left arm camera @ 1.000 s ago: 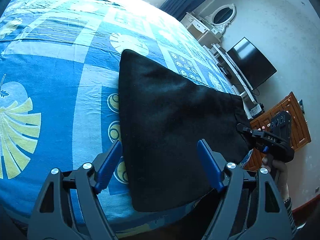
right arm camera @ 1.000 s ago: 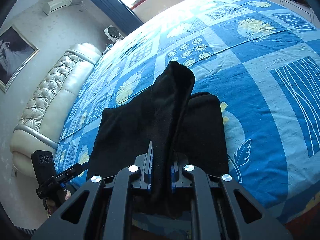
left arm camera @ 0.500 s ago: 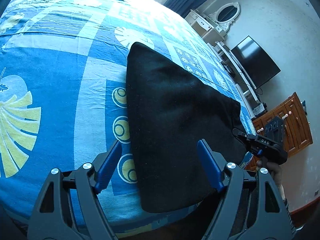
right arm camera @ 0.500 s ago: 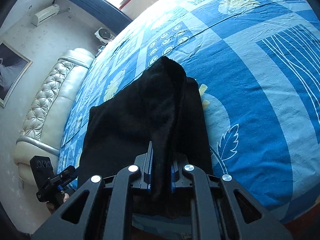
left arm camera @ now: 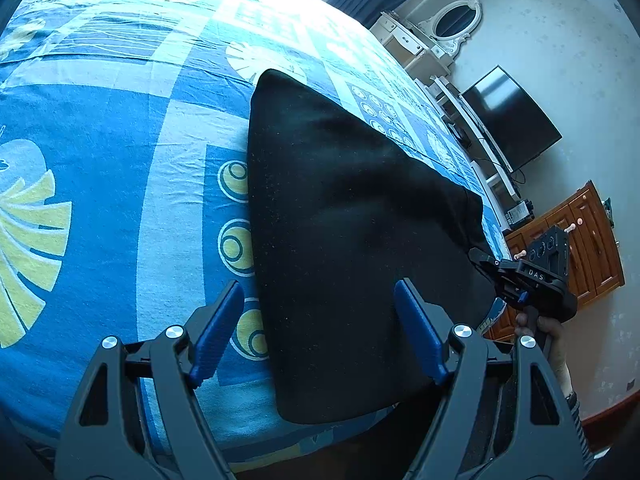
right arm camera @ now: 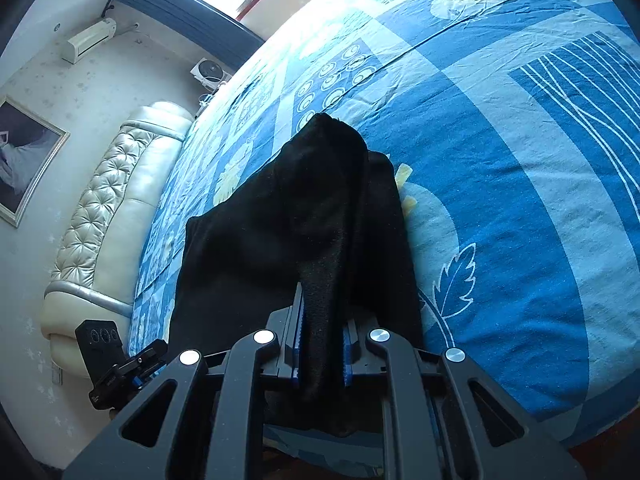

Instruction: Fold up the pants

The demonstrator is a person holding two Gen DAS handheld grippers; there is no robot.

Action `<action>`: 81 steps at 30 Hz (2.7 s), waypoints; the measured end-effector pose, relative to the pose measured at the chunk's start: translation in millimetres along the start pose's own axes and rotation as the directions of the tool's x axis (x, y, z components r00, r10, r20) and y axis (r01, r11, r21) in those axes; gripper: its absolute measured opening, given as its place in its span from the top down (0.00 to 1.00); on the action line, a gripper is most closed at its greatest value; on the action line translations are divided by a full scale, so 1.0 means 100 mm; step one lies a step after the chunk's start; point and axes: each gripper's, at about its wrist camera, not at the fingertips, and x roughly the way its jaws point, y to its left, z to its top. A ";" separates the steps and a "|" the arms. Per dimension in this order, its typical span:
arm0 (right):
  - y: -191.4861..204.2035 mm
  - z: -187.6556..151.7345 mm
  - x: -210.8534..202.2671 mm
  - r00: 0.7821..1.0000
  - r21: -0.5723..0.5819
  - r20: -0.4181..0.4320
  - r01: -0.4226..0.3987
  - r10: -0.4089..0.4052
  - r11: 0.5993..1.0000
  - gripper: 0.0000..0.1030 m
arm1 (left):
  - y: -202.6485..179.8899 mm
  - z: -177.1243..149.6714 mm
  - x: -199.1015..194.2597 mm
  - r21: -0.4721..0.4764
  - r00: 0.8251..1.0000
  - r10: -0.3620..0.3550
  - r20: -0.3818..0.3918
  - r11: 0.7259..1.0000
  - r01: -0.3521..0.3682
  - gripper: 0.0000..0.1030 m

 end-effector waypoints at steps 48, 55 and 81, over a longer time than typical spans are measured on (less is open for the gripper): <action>0.23 -0.20 0.51 0.971 0.022 -0.149 -0.185 0.187 0.982 0.52 | 0.06 0.14 0.07 -0.006 0.993 0.031 -0.117 0.999 -0.032 0.64; 0.72 -0.25 1.01 0.945 -0.034 -0.242 -0.235 0.220 0.971 0.52 | 0.53 0.16 -0.43 -0.020 0.991 0.110 -0.070 0.994 -0.112 0.65; 1.02 -0.45 1.42 0.911 -0.025 -0.267 -0.333 0.315 0.943 0.52 | 1.06 0.00 -0.94 -0.065 0.990 0.135 0.027 0.989 -0.133 0.61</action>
